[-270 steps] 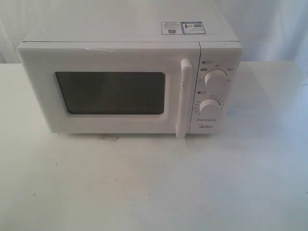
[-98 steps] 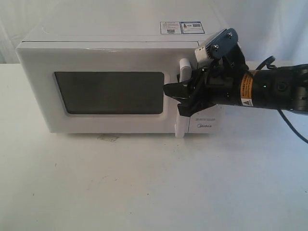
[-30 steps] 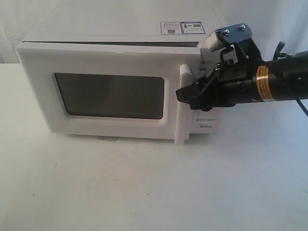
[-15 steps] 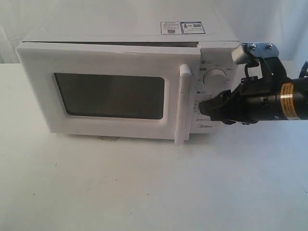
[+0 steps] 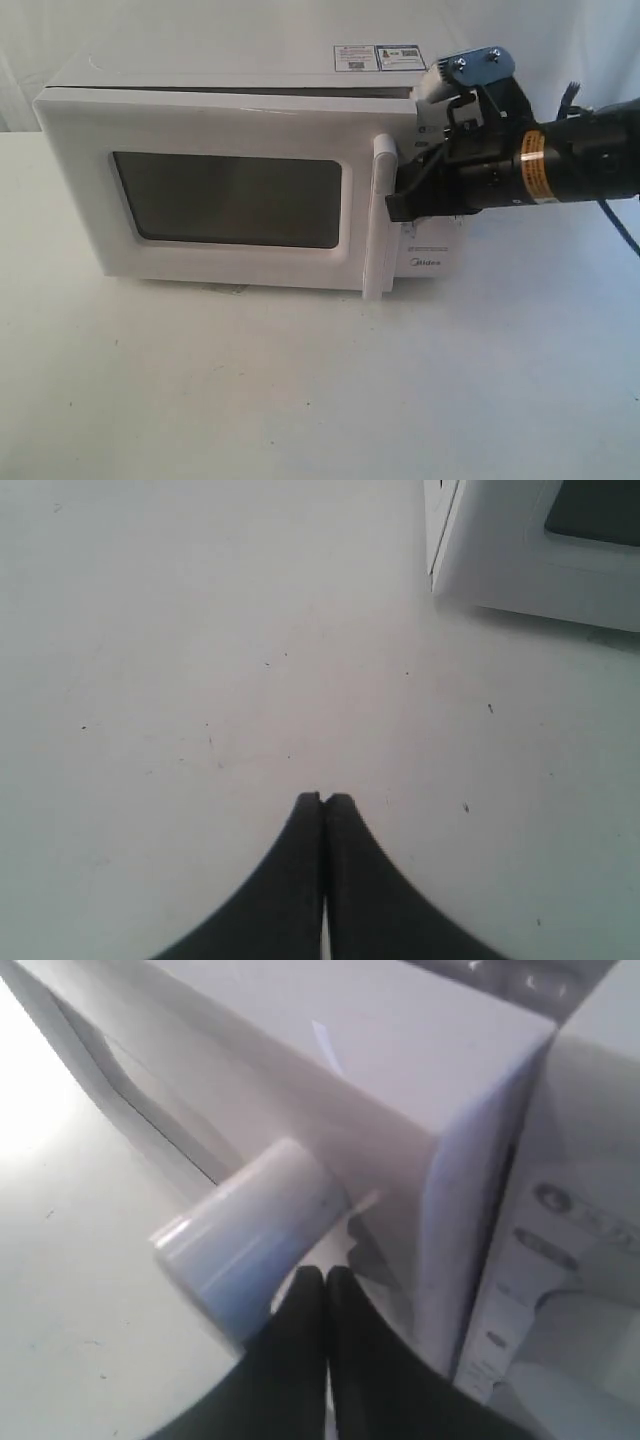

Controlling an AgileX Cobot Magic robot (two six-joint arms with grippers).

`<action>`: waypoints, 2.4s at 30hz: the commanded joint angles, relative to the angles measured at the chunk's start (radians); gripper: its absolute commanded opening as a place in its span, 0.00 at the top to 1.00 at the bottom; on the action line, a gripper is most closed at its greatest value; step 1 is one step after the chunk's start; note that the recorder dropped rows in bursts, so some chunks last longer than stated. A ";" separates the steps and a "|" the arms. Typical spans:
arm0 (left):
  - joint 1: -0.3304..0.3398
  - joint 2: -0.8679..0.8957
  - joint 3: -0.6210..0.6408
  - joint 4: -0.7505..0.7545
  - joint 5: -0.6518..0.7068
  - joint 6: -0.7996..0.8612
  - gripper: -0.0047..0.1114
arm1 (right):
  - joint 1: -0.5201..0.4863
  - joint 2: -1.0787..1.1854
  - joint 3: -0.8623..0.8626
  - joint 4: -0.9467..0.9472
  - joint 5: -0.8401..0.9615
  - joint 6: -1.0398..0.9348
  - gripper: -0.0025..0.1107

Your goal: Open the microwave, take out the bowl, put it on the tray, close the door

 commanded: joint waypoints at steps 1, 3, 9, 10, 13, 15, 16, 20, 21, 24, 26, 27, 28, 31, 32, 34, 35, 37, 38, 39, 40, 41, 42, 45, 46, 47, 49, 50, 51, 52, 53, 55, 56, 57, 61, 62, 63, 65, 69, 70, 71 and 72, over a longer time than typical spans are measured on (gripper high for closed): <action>0.001 -0.004 0.003 -0.005 0.001 -0.005 0.96 | 0.019 -0.016 0.011 -0.024 -0.366 0.015 0.98; 0.001 -0.004 0.003 -0.005 0.001 -0.005 0.96 | 0.019 -0.068 0.067 -0.024 -0.308 0.078 0.98; 0.001 -0.004 0.003 -0.005 0.001 -0.005 0.96 | 0.009 -0.215 0.243 -0.024 -0.290 0.180 0.98; 0.001 -0.004 0.003 -0.005 0.001 -0.005 0.96 | 0.009 -0.231 0.263 -0.024 -0.297 0.192 0.98; 0.001 -0.004 0.003 -0.005 0.001 -0.005 0.96 | 0.009 -0.297 0.336 -0.024 -0.303 0.229 0.98; 0.001 -0.004 0.003 -0.005 0.001 -0.005 0.96 | 0.009 -0.349 0.374 -0.024 -0.276 0.245 0.98; 0.001 -0.004 0.003 -0.005 0.001 -0.005 0.96 | 0.009 -0.372 0.383 -0.024 -0.250 0.245 0.98; 0.001 -0.004 0.003 -0.005 0.001 -0.005 0.96 | 0.009 -0.417 0.388 -0.024 -0.147 0.247 0.98; 0.001 -0.004 0.003 -0.005 0.001 -0.005 0.96 | 0.009 -0.417 0.386 -0.024 -0.147 0.245 0.98; 0.001 -0.004 0.003 -0.005 0.001 -0.005 0.96 | 0.009 -0.407 0.386 -0.024 -0.135 0.242 0.98; 0.001 -0.004 0.003 -0.005 0.001 -0.005 0.96 | 0.009 -0.401 0.386 -0.024 -0.086 0.242 0.98; 0.001 -0.004 0.003 -0.005 0.001 -0.005 0.96 | 0.009 -0.401 0.386 -0.024 -0.034 0.242 0.98; 0.001 -0.004 0.003 -0.005 0.001 -0.005 0.96 | 0.009 -0.401 0.386 -0.024 0.024 0.242 0.98; 0.001 -0.004 0.003 -0.005 0.001 -0.005 0.96 | 0.009 -0.401 0.379 -0.024 0.113 0.249 0.98; 0.001 -0.004 0.003 -0.005 0.001 -0.005 0.96 | 0.009 -0.401 0.375 -0.024 0.111 0.249 0.98; 0.001 -0.004 0.003 -0.005 0.001 -0.005 0.96 | 0.009 -0.401 0.364 -0.024 0.064 0.241 0.98; 0.001 -0.004 0.003 -0.005 0.001 -0.005 0.96 | 0.009 -0.401 0.356 -0.024 0.039 0.236 0.98; 0.001 -0.004 0.003 -0.005 0.001 -0.005 0.96 | 0.009 -0.401 0.340 -0.024 -0.003 0.234 0.98; 0.001 -0.004 0.003 -0.005 0.001 -0.005 0.96 | 0.009 -0.401 0.331 -0.024 -0.019 0.234 0.98; 0.001 -0.004 0.003 -0.005 0.001 -0.005 0.96 | 0.009 -0.401 0.322 -0.024 -0.026 0.232 0.98; 0.001 -0.004 0.003 -0.005 0.001 -0.005 0.96 | 0.009 -0.401 0.315 -0.024 -0.029 0.227 0.98; 0.001 -0.004 0.003 -0.005 0.001 -0.005 0.96 | 0.009 -0.401 0.308 -0.024 -0.034 0.227 0.98; 0.001 -0.004 0.003 -0.005 0.001 -0.005 0.96 | 0.009 -0.401 0.299 -0.024 -0.043 0.227 0.98; 0.001 -0.004 0.003 -0.005 0.001 -0.005 0.96 | 0.009 -0.401 0.278 -0.024 -0.128 0.227 0.98; 0.001 -0.004 0.003 -0.005 0.001 -0.005 0.96 | 0.011 -0.401 0.271 -0.024 -0.152 0.227 0.98; 0.001 -0.004 0.003 -0.005 0.001 -0.005 0.96 | 0.011 -0.401 0.264 -0.024 -0.176 0.227 0.98; 0.001 -0.004 0.003 -0.005 0.001 -0.005 0.96 | 0.020 -0.401 0.255 -0.024 -0.201 0.227 0.98; 0.001 -0.004 0.003 -0.005 0.001 -0.005 0.96 | 0.029 -0.401 0.250 -0.024 -0.210 0.227 0.98; 0.001 -0.004 0.003 -0.005 0.001 -0.005 0.96 | 0.039 -0.401 0.246 -0.024 -0.220 0.227 0.98; 0.001 -0.004 0.003 -0.005 0.001 -0.005 0.96 | 0.048 -0.401 0.244 -0.024 -0.225 0.227 0.98; 0.001 -0.004 0.003 -0.005 0.001 -0.005 0.96 | 0.062 -0.401 0.242 -0.024 -0.225 0.227 0.98; 0.001 -0.004 0.003 -0.005 0.001 -0.005 0.96 | 0.088 -0.401 0.242 -0.024 -0.220 0.227 0.98; 0.001 -0.004 0.003 -0.005 0.001 -0.005 0.96 | 0.102 -0.401 0.242 -0.024 -0.214 0.227 0.98; 0.001 -0.004 0.003 -0.005 0.001 -0.005 0.96 | 0.115 -0.401 0.242 -0.024 -0.208 0.227 0.98; 0.001 -0.004 0.003 -0.005 0.001 -0.005 0.96 | 0.167 -0.389 0.242 -0.024 -0.137 0.227 0.98; 0.001 -0.004 0.003 -0.005 0.001 -0.005 0.96 | 0.176 -0.382 0.242 -0.024 -0.120 0.227 0.98; 0.001 -0.004 0.003 -0.005 0.001 -0.005 0.96 | 0.187 -0.369 0.242 -0.024 -0.104 0.227 0.98; 0.001 -0.004 0.003 -0.005 0.001 -0.005 0.96 | 0.210 -0.344 0.240 -0.024 -0.098 0.227 0.98; 0.001 -0.004 0.003 -0.005 0.001 -0.005 0.96 | 0.278 -0.274 0.209 -0.024 -0.105 0.227 0.98; 0.001 -0.004 0.003 -0.005 0.001 -0.005 0.96 | 0.298 -0.258 0.199 -0.024 -0.105 0.227 0.98; 0.001 -0.004 0.003 -0.005 0.001 -0.005 0.96 | 0.317 -0.246 0.190 -0.024 -0.105 0.227 0.98; 0.001 -0.004 0.003 -0.005 0.001 -0.005 0.96 | 0.337 -0.234 0.177 -0.024 -0.105 0.227 0.98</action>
